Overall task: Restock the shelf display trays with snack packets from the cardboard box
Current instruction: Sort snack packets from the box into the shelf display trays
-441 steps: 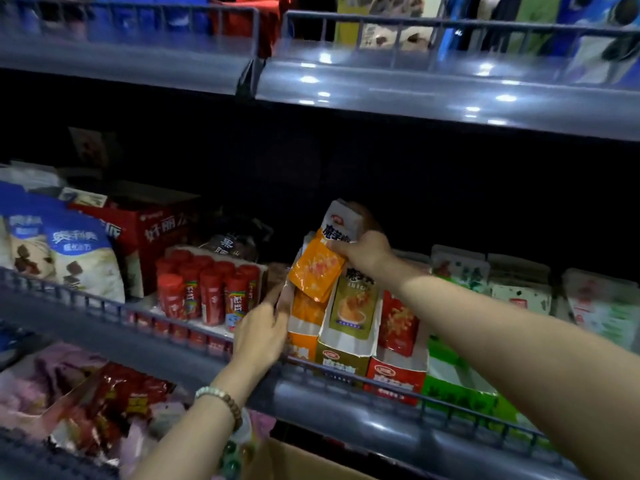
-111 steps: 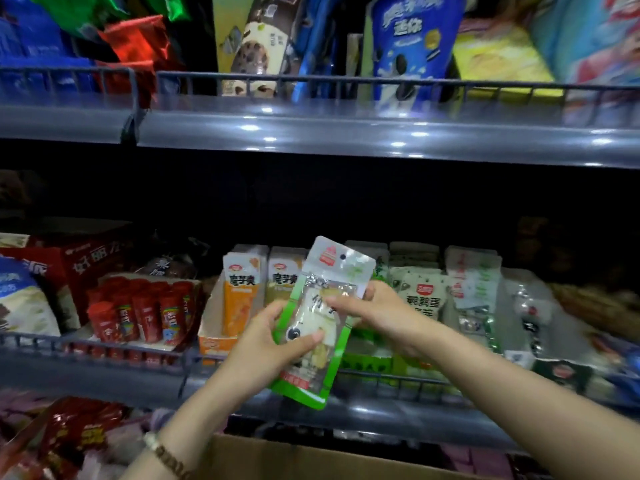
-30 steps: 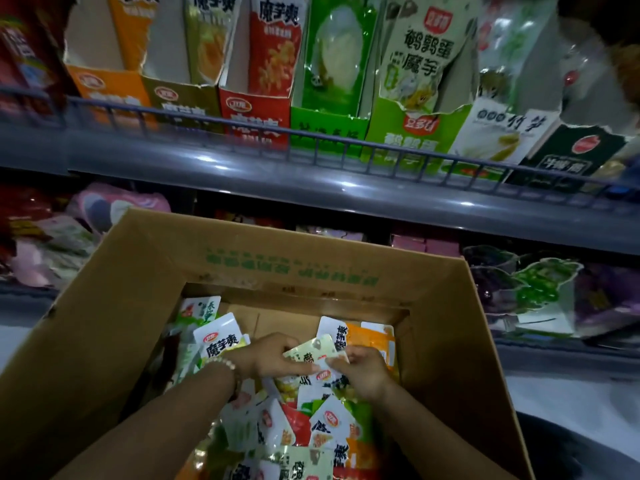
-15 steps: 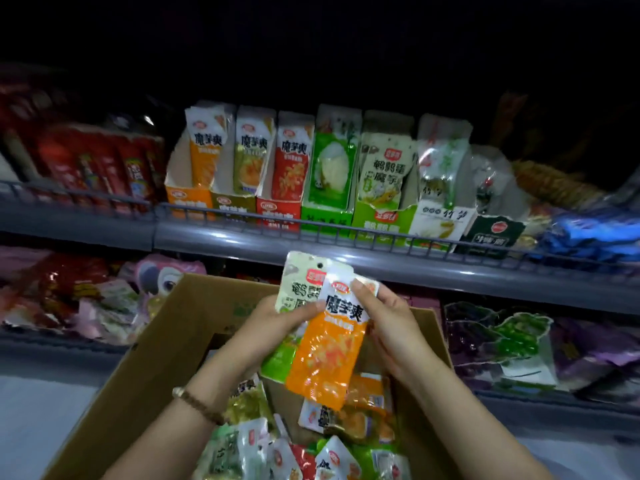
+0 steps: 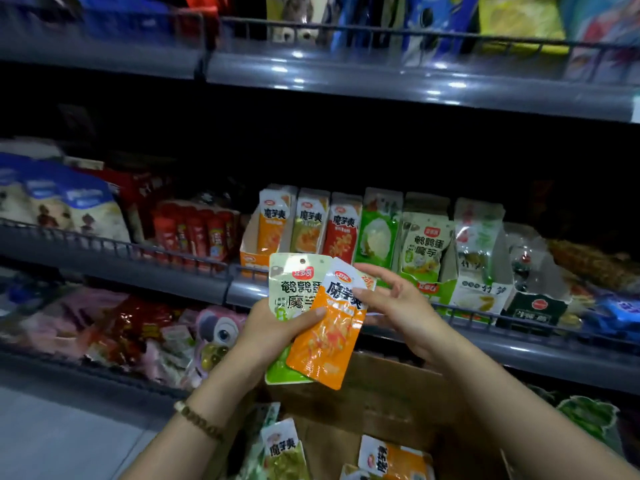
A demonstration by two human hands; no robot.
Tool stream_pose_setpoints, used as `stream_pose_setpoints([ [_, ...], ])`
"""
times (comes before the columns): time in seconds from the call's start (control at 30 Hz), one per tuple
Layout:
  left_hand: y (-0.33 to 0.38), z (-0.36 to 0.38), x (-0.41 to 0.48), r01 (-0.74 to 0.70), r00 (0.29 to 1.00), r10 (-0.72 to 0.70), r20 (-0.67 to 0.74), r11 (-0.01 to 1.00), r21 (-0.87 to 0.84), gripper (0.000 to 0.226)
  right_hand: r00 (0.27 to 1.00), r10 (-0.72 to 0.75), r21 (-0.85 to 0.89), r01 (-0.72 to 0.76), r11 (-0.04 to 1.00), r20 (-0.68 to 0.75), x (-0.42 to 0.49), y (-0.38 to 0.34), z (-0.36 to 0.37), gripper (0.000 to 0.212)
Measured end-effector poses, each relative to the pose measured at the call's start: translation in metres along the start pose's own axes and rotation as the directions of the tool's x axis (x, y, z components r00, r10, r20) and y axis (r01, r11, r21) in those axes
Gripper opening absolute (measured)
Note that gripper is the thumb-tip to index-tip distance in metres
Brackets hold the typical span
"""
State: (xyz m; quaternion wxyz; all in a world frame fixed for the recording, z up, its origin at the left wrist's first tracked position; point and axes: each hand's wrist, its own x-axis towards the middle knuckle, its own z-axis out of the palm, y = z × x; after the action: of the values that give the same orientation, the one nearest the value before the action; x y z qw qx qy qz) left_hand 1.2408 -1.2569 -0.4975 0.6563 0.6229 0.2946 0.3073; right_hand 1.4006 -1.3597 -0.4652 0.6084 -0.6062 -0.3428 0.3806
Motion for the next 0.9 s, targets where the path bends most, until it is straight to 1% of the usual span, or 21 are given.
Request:
stream_pose_setpoints([
  [0.03, 0.004, -0.007, 0.005, -0.002, 1.000, 0.002, -0.025, 1.000, 0.000, 0.027, 0.999, 0.000, -0.032, 0.001, 0.999, 0.046, 0.006, -0.005, 0.004, 0.044],
  [0.1, 0.013, -0.023, 0.016, -0.007, 0.998, 0.009, -0.066, 0.999, 0.034, 0.025, 0.996, -0.014, -0.078, 0.021, 0.997, 0.088, 0.023, -0.014, 0.013, 0.051],
  [0.2, 0.024, -0.049, 0.037, -0.022, 0.992, 0.030, -0.120, 0.997, 0.068, 0.013, 0.993, -0.093, -0.135, 0.102, 0.986, 0.072, 0.056, -0.030, 0.027, 0.055],
  [0.3, 0.035, -0.083, 0.060, -0.057, 0.972, 0.084, -0.220, 0.990, 0.128, 0.007, 0.976, -0.218, -0.120, 0.216, 0.969, -0.012, 0.094, -0.048, 0.035, 0.057],
  [0.4, 0.042, -0.117, 0.080, -0.085, 0.955, 0.121, -0.271, 0.986, 0.142, 0.007, 0.930, -0.352, -0.179, 0.331, 0.926, -0.102, 0.139, -0.065, 0.047, 0.056],
  [0.47, 0.046, -0.134, 0.092, -0.090, 0.948, 0.133, -0.290, 0.983, 0.159, 0.010, 0.903, -0.395, -0.207, 0.360, 0.910, -0.167, 0.172, -0.073, 0.058, 0.047],
  [0.5, 0.047, -0.141, 0.097, -0.092, 0.945, 0.138, -0.295, 0.982, 0.164, 0.010, 0.888, -0.412, -0.264, 0.356, 0.896, -0.203, 0.188, -0.076, 0.064, 0.042],
  [0.57, 0.047, -0.150, 0.108, -0.101, 0.944, 0.148, -0.296, 0.981, 0.168, 0.009, 0.853, -0.473, -0.473, 0.330, 0.817, -0.221, 0.216, -0.076, 0.072, 0.037],
  [0.6, 0.047, -0.152, 0.114, -0.106, 0.945, 0.152, -0.291, 0.980, 0.168, 0.008, 0.846, -0.495, -0.528, 0.333, 0.781, -0.198, 0.228, -0.074, 0.075, 0.037],
  [0.67, 0.045, -0.153, 0.123, -0.106, 0.949, 0.150, -0.276, 0.980, 0.168, 0.007, 0.855, -0.500, -0.564, 0.347, 0.750, -0.138, 0.244, -0.066, 0.080, 0.035],
  [0.7, 0.044, -0.152, 0.128, -0.104, 0.953, 0.149, -0.265, 0.979, 0.177, 0.010, 0.857, -0.504, -0.604, 0.349, 0.716, -0.103, 0.251, -0.060, 0.082, 0.035],
  [0.8, 0.037, -0.150, 0.138, -0.106, 0.962, 0.150, -0.227, 0.975, 0.194, 0.016, 0.841, -0.541, -0.783, 0.326, 0.530, -0.016, 0.263, -0.042, 0.084, 0.041],
  [0.9, 0.032, -0.149, 0.143, -0.117, 0.965, 0.154, -0.213, 0.978, 0.175, 0.018, 0.816, -0.572, -0.835, 0.372, 0.406, 0.086, 0.266, -0.027, 0.084, 0.050],
])
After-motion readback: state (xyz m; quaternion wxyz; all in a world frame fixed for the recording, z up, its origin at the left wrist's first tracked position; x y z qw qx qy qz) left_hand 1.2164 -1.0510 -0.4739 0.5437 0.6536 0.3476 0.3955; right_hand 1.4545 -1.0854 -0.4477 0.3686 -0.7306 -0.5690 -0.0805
